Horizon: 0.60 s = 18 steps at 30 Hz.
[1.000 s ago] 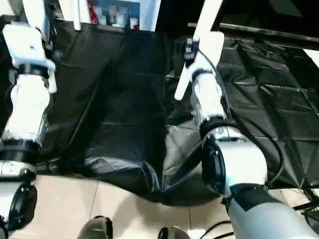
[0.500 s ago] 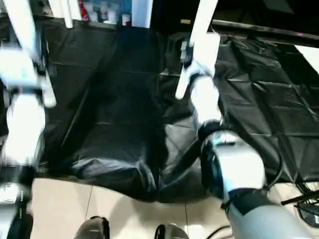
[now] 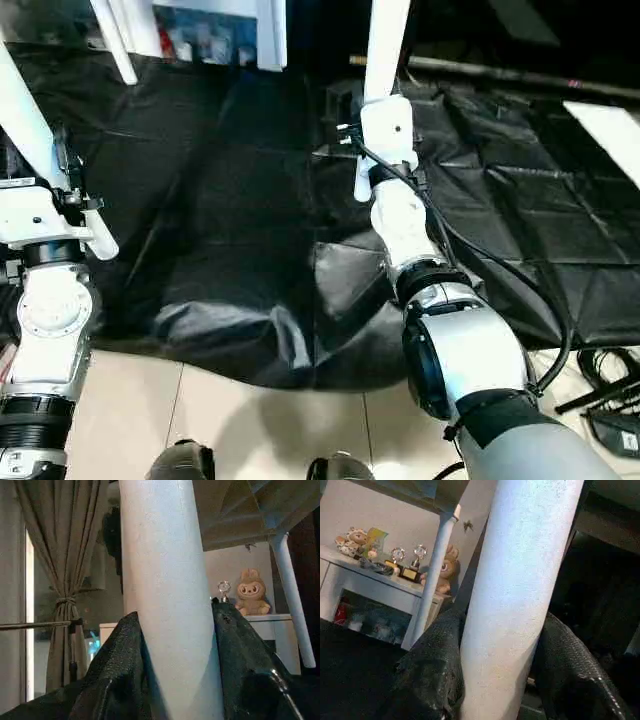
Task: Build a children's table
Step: Flip table
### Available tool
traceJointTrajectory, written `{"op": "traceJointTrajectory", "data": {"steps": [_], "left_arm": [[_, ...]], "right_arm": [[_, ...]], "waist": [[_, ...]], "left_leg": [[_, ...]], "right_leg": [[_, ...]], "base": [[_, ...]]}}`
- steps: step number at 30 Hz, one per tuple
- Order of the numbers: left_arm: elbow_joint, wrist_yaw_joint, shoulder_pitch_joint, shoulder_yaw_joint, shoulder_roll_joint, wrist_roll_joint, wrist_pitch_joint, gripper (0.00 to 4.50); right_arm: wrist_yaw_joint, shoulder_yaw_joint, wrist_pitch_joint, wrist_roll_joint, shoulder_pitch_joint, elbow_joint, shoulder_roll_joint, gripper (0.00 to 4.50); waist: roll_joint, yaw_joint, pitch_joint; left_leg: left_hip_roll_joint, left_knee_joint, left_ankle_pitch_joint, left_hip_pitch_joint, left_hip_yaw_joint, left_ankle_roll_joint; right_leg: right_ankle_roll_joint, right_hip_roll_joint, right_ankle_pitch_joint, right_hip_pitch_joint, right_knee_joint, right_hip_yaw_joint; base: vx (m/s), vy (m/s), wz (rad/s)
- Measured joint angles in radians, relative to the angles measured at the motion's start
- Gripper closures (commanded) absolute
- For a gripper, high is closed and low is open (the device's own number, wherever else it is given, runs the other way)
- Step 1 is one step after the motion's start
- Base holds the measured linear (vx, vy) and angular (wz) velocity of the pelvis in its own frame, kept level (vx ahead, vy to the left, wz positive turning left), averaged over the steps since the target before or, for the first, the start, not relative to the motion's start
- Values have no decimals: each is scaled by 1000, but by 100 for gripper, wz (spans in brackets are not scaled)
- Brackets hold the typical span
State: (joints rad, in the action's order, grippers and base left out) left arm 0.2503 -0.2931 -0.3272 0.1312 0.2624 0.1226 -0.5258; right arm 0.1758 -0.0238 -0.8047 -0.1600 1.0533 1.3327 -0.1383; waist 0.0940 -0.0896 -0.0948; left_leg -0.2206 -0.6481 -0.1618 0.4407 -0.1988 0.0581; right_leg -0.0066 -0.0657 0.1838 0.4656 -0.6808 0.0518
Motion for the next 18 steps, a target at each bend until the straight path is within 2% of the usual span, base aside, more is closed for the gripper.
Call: {"op": "traceJointTrajectory", "data": {"steps": [3,6,9,13,18], "left_arm": [[-6,7,11,-14,1,-4,5,285],[-14,35,18,-26,11,-11,20,285],[-32,91,14,-46,38,-22,48,285],[-25,161,-3,-70,49,-31,116,285],[1,216,-16,-72,54,-66,187,285]], "right_arm": [[5,-1,-1,5,-35,-25,1,282],[10,-10,-6,21,-75,-34,10,282],[-15,-38,-5,70,-120,-38,24,282],[-113,-90,46,160,-183,-71,44,282],[-166,-97,84,191,-237,-114,51,282]], "waist": [[8,-2,4],[8,-3,5],[8,-3,5],[10,0,6],[10,3,7]], "left_leg": [[0,0,0,-1,0,0],[0,-1,0,-3,0,0],[1,-1,0,-7,1,0],[2,-1,0,-11,2,0],[2,0,0,-15,4,0]], "right_leg": [[1,0,-4,-1,1,0],[1,0,-5,-5,1,-1],[1,0,-5,-9,2,-1],[1,0,-5,-14,3,-2],[1,1,-6,-15,4,-2]], "base": [[-34,0,0],[0,0,0],[0,0,0],[0,0,0],[0,0,0]]}}
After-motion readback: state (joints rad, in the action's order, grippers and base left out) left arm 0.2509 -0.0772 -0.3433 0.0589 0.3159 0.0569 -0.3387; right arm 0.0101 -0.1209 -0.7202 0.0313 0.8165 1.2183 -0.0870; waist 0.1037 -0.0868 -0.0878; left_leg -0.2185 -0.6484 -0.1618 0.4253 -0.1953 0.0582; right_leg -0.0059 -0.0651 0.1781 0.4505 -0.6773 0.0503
